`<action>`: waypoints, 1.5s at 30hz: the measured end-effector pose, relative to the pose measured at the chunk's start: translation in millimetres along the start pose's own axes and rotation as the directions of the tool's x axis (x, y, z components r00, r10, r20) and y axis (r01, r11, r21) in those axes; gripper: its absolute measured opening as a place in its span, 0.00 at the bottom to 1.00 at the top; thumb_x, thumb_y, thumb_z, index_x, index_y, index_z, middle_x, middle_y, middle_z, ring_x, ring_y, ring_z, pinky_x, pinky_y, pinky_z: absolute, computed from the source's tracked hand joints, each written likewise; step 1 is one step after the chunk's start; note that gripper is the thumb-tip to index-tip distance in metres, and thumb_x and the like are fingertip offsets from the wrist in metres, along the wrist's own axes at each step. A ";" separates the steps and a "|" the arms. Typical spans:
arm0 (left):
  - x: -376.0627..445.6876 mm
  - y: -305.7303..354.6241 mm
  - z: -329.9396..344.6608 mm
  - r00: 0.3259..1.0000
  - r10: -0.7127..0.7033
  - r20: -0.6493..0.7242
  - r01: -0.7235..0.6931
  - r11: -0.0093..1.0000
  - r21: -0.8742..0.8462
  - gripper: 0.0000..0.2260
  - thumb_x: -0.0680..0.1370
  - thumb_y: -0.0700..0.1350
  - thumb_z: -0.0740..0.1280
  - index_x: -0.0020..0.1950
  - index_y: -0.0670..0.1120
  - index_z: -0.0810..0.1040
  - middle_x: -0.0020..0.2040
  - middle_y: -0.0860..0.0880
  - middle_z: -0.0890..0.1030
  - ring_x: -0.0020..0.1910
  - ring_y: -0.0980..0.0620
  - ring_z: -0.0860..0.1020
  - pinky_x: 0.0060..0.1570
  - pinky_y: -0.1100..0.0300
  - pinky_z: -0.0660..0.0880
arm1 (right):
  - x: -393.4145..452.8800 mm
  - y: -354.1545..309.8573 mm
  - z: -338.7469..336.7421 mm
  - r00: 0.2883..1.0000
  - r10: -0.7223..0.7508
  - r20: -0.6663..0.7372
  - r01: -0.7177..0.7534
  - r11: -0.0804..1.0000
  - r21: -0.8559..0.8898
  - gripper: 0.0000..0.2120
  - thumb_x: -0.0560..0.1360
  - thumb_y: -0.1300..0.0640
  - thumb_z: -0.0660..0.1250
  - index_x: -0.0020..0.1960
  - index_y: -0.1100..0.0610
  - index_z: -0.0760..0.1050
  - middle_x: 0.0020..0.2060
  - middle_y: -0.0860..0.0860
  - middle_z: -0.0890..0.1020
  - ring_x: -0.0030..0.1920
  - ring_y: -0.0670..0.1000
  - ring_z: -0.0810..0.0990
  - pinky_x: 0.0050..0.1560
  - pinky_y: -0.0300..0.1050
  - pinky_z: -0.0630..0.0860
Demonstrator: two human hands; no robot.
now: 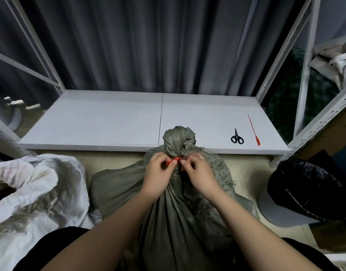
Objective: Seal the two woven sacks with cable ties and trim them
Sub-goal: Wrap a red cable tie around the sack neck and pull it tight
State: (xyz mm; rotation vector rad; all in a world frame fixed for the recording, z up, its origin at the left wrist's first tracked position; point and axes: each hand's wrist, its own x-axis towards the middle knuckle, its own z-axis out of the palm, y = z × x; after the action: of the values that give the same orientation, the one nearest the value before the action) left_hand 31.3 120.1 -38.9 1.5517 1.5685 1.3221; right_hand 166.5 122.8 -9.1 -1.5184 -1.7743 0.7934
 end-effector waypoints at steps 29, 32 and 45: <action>-2.2 16.4 -11.9 0.996 0.019 0.083 -0.040 0.965 0.258 0.09 0.74 0.45 0.70 0.36 0.46 0.75 0.36 0.52 0.74 0.39 0.51 0.73 0.42 0.57 0.68 | -2.5 -17.0 -11.2 0.999 -0.011 0.044 0.025 0.942 -0.334 0.09 0.76 0.51 0.64 0.39 0.52 0.70 0.46 0.56 0.79 0.50 0.58 0.77 0.44 0.47 0.67; -0.9 14.6 -12.8 0.995 0.010 0.104 -0.037 0.965 0.260 0.10 0.74 0.45 0.70 0.35 0.48 0.74 0.33 0.52 0.75 0.35 0.52 0.73 0.39 0.57 0.68 | -2.2 -11.8 -8.9 0.997 -0.039 0.072 0.059 0.952 -0.302 0.09 0.76 0.53 0.65 0.39 0.53 0.69 0.45 0.56 0.78 0.49 0.57 0.76 0.44 0.47 0.65; 6.7 12.2 -17.4 0.986 -0.130 0.099 0.119 0.986 0.115 0.12 0.72 0.44 0.73 0.32 0.53 0.74 0.30 0.50 0.79 0.32 0.55 0.75 0.39 0.57 0.74 | -4.4 1.4 -4.3 0.999 -0.029 0.039 0.032 0.997 -0.068 0.17 0.75 0.58 0.67 0.32 0.52 0.64 0.33 0.47 0.70 0.38 0.51 0.70 0.38 0.42 0.60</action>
State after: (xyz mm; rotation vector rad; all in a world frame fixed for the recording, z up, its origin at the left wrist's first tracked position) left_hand 19.4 120.2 -20.1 1.5349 1.6650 1.0846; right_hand 171.3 118.8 -8.1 -1.5262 -1.8657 0.7584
